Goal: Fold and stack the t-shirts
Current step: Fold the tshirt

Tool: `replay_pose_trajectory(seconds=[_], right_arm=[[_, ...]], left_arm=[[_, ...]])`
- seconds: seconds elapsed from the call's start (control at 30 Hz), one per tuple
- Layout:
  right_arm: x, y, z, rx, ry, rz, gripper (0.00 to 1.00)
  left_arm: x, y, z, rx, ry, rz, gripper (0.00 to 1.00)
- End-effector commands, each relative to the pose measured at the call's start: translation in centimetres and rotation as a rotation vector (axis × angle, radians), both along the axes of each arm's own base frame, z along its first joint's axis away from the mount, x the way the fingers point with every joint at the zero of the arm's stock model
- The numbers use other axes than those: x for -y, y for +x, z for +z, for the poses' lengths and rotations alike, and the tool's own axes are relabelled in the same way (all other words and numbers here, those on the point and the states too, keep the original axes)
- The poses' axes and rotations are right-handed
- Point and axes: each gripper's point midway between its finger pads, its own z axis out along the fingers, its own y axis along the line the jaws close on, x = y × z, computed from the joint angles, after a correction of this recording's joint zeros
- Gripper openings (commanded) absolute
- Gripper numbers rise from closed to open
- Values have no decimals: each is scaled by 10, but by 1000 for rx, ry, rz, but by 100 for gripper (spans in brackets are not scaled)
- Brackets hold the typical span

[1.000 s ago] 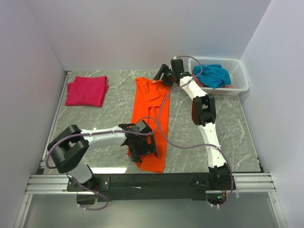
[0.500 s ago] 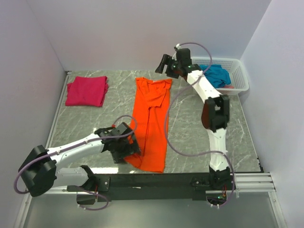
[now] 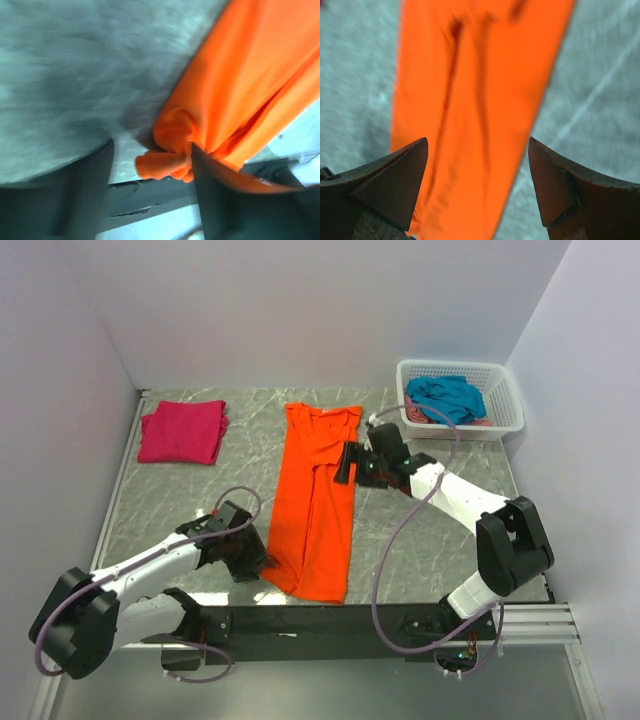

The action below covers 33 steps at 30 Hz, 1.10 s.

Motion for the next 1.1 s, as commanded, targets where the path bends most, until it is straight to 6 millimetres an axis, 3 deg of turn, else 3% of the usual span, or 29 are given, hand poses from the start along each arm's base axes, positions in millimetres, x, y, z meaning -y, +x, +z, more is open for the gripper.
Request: replay_pose_trajectory(seconds=[0.0,0.07,0.17,0.37,0.63,0.73,0.77,0.8,0.9,1.07], right_arm=[[11,-12,9,51,-13,-74,87],[17,-24,9,40,-19,-75,87],[25,-44,-1,1,-36,-64,87],[26,-93,-26,-84,-49,-7,87],[5,-170,-54,-196,-16,174,86],[1,-197,-58,-210,-26,243,84],[-1,-209,-61,-220,-35,280,84],[-5,-216,-62,-219,-26,312,83],[-17,-241,-66,-225,-19,416,81],[-25,-263,-75,-236,-101,484,79]], left_arm=[[15,-4,-7,1,-79,-107,56],[22,-11,-9,-10,-126,-151,45],[18,-19,-14,-36,-126,-163,36],[-5,-35,-28,-97,-23,-112,35],[-14,-42,-34,-123,19,-93,35],[-13,-48,-36,-140,0,-95,28],[-13,-49,-35,-142,-5,-92,15],[-15,-53,-38,-156,-2,-89,12],[-14,-60,-40,-166,-31,-87,10],[-12,-60,-37,-164,-49,-69,9]])
